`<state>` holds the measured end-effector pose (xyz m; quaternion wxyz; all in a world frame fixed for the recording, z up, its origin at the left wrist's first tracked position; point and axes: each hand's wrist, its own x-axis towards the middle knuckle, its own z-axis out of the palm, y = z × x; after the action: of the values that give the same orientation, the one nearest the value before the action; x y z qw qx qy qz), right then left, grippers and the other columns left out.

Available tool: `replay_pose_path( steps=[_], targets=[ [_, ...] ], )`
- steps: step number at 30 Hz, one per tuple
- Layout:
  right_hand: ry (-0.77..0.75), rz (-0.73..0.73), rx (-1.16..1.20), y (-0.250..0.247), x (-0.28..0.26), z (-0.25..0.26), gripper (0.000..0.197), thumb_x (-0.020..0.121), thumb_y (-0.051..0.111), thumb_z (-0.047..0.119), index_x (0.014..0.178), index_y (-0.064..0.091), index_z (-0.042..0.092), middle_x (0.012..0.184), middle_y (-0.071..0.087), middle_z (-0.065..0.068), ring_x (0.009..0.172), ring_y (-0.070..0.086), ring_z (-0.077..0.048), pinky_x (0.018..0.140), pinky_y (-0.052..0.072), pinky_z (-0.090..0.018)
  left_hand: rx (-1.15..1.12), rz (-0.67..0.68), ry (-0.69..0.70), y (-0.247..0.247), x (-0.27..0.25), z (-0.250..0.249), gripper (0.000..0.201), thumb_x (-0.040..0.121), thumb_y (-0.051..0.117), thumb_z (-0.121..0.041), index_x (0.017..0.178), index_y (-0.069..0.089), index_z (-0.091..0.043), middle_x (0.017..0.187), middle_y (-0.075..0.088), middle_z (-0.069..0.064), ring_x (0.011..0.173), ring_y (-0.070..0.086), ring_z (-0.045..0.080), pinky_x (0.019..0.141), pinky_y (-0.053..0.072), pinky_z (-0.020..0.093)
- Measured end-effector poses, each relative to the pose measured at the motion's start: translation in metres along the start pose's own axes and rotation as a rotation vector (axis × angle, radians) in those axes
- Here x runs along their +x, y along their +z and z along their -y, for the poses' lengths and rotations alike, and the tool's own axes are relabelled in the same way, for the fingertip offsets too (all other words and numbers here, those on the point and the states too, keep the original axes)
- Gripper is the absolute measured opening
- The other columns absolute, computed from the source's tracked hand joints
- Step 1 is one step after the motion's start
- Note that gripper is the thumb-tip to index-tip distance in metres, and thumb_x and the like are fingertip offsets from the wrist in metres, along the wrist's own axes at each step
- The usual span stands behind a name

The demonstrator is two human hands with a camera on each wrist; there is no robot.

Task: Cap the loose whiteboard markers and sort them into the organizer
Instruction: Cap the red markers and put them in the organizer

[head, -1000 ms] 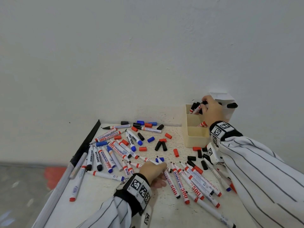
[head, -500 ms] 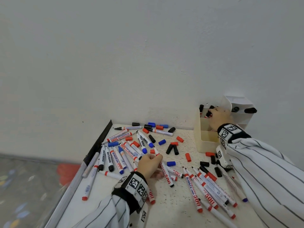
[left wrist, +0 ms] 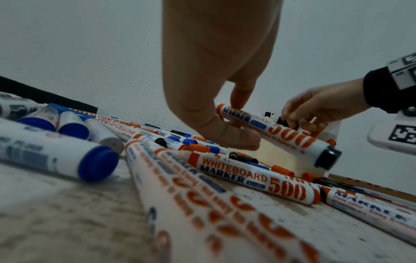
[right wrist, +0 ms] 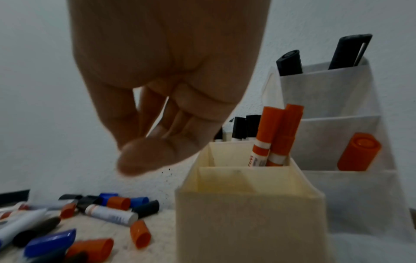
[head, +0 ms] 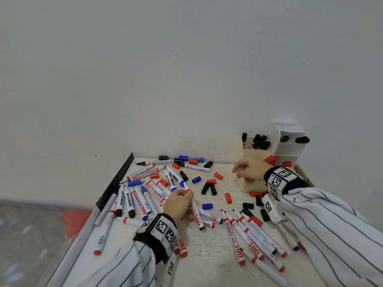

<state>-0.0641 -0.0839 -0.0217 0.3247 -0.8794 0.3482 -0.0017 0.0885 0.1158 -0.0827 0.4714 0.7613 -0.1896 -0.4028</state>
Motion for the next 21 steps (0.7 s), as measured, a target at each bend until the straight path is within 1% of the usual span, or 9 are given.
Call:
replay_pose_path(
  steps=[3,5,6,9,12,14,16,19,21],
  targets=[
    [0.146,0.172,-0.019,0.011,-0.012,-0.01,0.017,0.084,0.061,0.007,0.095,0.062,0.019,0.081,0.064,-0.003,0.052,0.056,-0.01,0.046,0.045,-0.017,0.045,-0.025,0.034,0.002,-0.001,0.002,0.025,0.094,0.049,-0.035,0.109,0.051,-0.016,0.083,0.064,0.007,0.064,0.061,0.017,0.069,0.056,0.032],
    [0.196,0.218,-0.084,0.019,-0.02,-0.016,0.022,0.08,0.063,0.005,0.096,0.063,0.021,0.08,0.062,0.0,0.054,0.054,-0.008,0.047,0.044,-0.016,0.101,-0.051,0.067,0.003,-0.002,0.003,0.026,0.095,0.045,-0.037,0.11,0.051,-0.017,0.088,0.06,0.002,0.073,0.059,0.013,0.068,0.052,0.027],
    [0.207,0.233,-0.158,0.024,-0.024,-0.018,0.026,0.079,0.064,0.005,0.099,0.062,0.021,0.082,0.06,0.003,0.059,0.053,-0.008,0.049,0.043,-0.016,0.118,-0.054,0.08,0.003,-0.002,0.004,0.026,0.095,0.045,-0.038,0.111,0.051,-0.018,0.093,0.059,0.001,0.08,0.058,0.012,0.072,0.05,0.026],
    [0.206,0.223,-0.384,0.04,-0.031,-0.025,0.039,0.078,0.065,0.008,0.113,0.057,0.022,0.09,0.054,0.008,0.078,0.051,-0.009,0.056,0.037,-0.013,0.163,-0.028,0.083,0.005,-0.004,0.005,0.031,0.095,0.044,-0.037,0.119,0.051,-0.018,0.107,0.057,0.001,0.098,0.056,0.016,0.088,0.048,0.031],
    [0.195,0.118,-0.418,0.049,-0.035,-0.034,0.032,0.081,0.062,0.011,0.11,0.056,0.024,0.088,0.052,0.008,0.084,0.05,-0.011,0.059,0.038,-0.014,0.176,-0.02,0.103,0.006,-0.007,0.006,0.031,0.095,0.044,-0.034,0.121,0.052,-0.018,0.109,0.055,0.0,0.101,0.055,0.017,0.094,0.048,0.036],
    [0.185,0.082,-0.393,0.049,-0.036,-0.037,0.033,0.082,0.058,0.007,0.111,0.055,0.023,0.079,0.048,0.01,0.081,0.049,-0.012,0.064,0.04,-0.016,0.182,-0.004,0.12,0.006,-0.008,0.006,0.03,0.095,0.044,-0.032,0.121,0.052,-0.019,0.11,0.056,0.0,0.101,0.057,0.017,0.095,0.049,0.038],
    [0.171,0.06,-0.376,0.048,-0.039,-0.038,0.036,0.084,0.055,0.006,0.117,0.054,0.021,0.078,0.046,0.01,0.078,0.047,-0.011,0.067,0.041,-0.017,0.188,0.018,0.133,0.005,-0.01,0.005,0.029,0.095,0.045,-0.031,0.121,0.054,-0.02,0.111,0.059,0.0,0.099,0.058,0.016,0.094,0.049,0.039],
    [0.144,-0.024,-0.335,0.046,-0.044,-0.037,0.032,0.086,0.055,0.01,0.118,0.055,0.017,0.102,0.052,0.002,0.088,0.046,-0.011,0.078,0.04,-0.02,0.213,0.04,0.175,0.005,-0.014,0.004,0.029,0.095,0.046,-0.029,0.122,0.054,-0.021,0.112,0.058,0.0,0.092,0.056,0.012,0.087,0.05,0.033],
    [0.115,-0.087,-0.287,0.044,-0.048,-0.032,0.026,0.087,0.056,0.011,0.113,0.058,0.014,0.106,0.046,0.0,0.092,0.045,-0.012,0.082,0.038,-0.02,0.22,0.06,0.228,0.006,-0.017,0.004,0.03,0.096,0.045,-0.027,0.124,0.054,-0.021,0.11,0.056,-0.001,0.085,0.054,0.007,0.072,0.047,0.022]
  ],
)
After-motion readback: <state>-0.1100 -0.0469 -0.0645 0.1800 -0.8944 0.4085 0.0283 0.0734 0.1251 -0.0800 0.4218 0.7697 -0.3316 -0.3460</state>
